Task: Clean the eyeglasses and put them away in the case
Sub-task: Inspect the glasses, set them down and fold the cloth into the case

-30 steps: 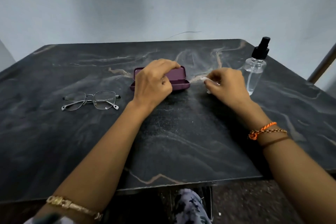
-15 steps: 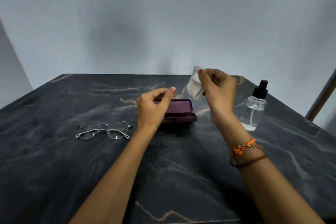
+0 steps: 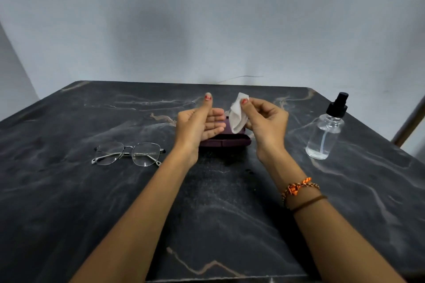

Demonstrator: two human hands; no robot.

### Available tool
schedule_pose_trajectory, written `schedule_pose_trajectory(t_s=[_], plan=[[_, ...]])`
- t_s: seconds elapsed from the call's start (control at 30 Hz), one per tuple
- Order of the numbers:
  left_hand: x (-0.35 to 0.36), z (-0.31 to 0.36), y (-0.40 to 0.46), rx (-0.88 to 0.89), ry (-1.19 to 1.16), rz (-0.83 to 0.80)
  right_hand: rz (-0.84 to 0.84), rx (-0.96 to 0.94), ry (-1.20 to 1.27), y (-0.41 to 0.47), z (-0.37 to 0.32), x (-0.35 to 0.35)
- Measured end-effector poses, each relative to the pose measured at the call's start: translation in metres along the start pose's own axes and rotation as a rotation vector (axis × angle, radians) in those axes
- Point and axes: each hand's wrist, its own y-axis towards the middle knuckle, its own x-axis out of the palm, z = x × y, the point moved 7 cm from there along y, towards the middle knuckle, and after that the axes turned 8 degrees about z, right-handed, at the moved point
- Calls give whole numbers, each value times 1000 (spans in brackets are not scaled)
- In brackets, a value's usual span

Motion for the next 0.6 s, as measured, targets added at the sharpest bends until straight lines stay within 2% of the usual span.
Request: schedule_pose_trajectory(t_s=[0.17,0.37,0.6], plan=[[12,2,-8,25,-51,-68,-76,-52,-4,-9,-4,9],[9,4,-10,107,-19,-33,-113,-51,-13,-13,-7,12],[-4,12,-3,92,-46,71,29,55,96,-5,-4,0]])
